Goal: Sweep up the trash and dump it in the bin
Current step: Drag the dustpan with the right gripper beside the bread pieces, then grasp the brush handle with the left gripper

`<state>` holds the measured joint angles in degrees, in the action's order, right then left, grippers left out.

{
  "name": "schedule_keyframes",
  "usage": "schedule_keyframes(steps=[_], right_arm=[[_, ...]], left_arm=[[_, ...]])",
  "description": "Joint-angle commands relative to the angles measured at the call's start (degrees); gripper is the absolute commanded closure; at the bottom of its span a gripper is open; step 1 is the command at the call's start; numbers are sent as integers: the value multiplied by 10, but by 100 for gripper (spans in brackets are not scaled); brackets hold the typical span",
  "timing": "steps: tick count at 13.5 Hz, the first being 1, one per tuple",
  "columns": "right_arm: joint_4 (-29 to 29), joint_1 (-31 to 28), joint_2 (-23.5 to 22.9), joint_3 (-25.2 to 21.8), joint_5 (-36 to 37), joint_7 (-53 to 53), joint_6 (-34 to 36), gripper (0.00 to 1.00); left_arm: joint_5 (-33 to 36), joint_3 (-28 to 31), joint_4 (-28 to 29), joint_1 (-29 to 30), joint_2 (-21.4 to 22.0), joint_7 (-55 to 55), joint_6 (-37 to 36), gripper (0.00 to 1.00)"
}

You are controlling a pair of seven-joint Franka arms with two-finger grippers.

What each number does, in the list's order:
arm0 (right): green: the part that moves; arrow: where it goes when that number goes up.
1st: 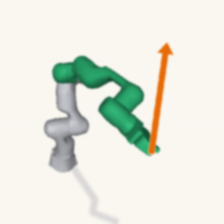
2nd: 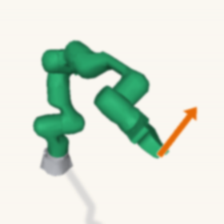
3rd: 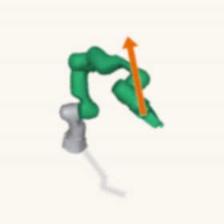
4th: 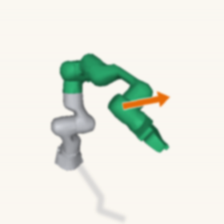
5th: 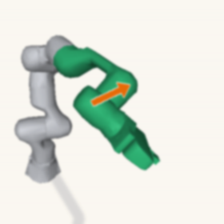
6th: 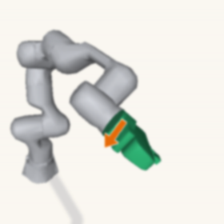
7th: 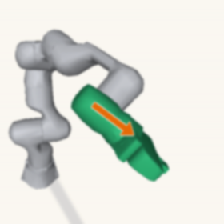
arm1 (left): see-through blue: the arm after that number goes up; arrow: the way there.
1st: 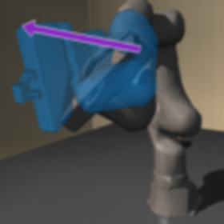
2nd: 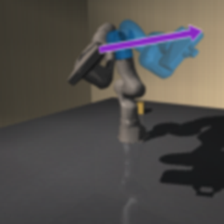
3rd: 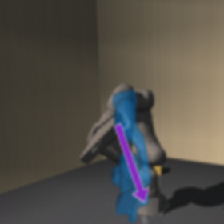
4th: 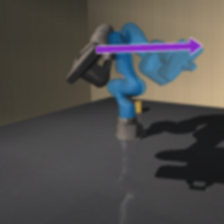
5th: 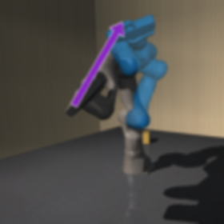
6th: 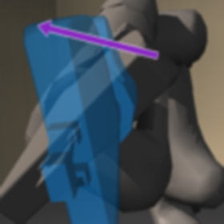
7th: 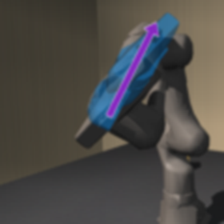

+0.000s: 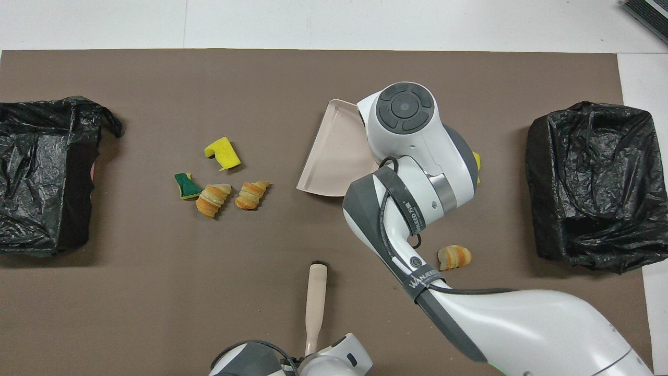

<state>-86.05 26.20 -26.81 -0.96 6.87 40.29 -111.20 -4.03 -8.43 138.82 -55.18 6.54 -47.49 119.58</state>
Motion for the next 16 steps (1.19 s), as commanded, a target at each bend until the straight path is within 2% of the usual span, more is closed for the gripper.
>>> schedule_keyframes(steps=[1, 3, 5, 8, 11, 14, 16], right_arm=[[-10, -3, 4, 4, 10, 13, -15, 100], [-9, -5, 4, 4, 11, 13, -18, 100], [-11, -2, -4, 3, 11, 13, -30, 100], [-10, -1, -6, 4, 11, 13, -33, 100], [-8, 5, -11, 3, 11, 12, -35, 100], [-9, 6, -19, 5, 18, 25, -48, 100], [-11, 16, -19, 5, 25, 78, -47, 100]], left_arm=[[-5, 10, -19, 2, 18, 11, -54, 100], [-5, 10, -28, 15, 24, 13, -68, 100], [-5, 10, -36, 19, 52, 13, -118, 100], [-5, 13, -37, 75, 92, 29, -197, 100], [-4, 14, -48, 184, 129, 68, -217, 100], [2, 13, -89, 299, 109, 100, -212, 100], [2, 13, -93, 375, 95, 154, -204, 100]])
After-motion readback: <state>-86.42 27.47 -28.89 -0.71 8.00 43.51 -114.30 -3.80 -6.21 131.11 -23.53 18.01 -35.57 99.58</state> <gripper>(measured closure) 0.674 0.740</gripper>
